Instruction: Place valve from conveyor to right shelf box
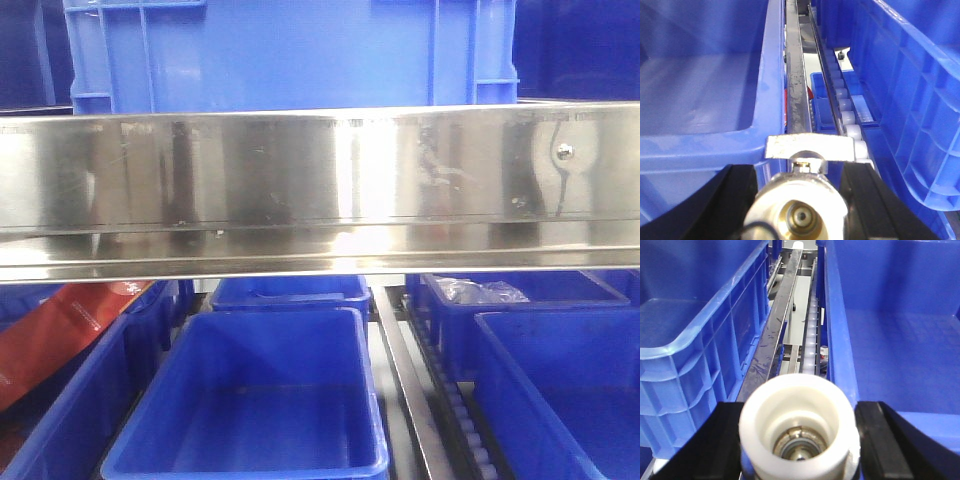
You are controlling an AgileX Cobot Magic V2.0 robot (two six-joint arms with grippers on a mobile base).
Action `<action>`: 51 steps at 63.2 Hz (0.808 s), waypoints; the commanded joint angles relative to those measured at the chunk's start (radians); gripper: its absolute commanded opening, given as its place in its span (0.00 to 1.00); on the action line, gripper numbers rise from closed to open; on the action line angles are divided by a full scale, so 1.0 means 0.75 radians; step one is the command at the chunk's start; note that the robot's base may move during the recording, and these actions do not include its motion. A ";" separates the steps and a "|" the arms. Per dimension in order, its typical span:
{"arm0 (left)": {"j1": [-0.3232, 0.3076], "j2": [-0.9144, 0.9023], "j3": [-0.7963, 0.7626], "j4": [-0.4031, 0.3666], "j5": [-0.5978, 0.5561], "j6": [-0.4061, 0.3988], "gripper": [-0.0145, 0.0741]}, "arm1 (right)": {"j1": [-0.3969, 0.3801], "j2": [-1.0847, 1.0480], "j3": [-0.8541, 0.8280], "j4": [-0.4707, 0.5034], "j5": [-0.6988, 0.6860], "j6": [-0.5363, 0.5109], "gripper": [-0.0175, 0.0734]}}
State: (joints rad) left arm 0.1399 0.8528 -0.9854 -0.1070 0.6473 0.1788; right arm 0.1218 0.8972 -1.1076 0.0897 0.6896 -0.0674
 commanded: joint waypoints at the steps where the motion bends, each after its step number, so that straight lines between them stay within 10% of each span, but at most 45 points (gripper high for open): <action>1: -0.009 -0.011 -0.009 -0.007 -0.063 -0.012 0.04 | 0.002 -0.013 -0.021 -0.004 -0.095 0.002 0.03; 51: -0.009 -0.008 -0.009 -0.007 -0.095 -0.012 0.04 | 0.002 -0.013 -0.021 -0.002 -0.374 0.002 0.03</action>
State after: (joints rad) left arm 0.1399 0.8528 -0.9854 -0.1070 0.6432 0.1788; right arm 0.1218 0.8972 -1.1076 0.0897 0.5155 -0.0674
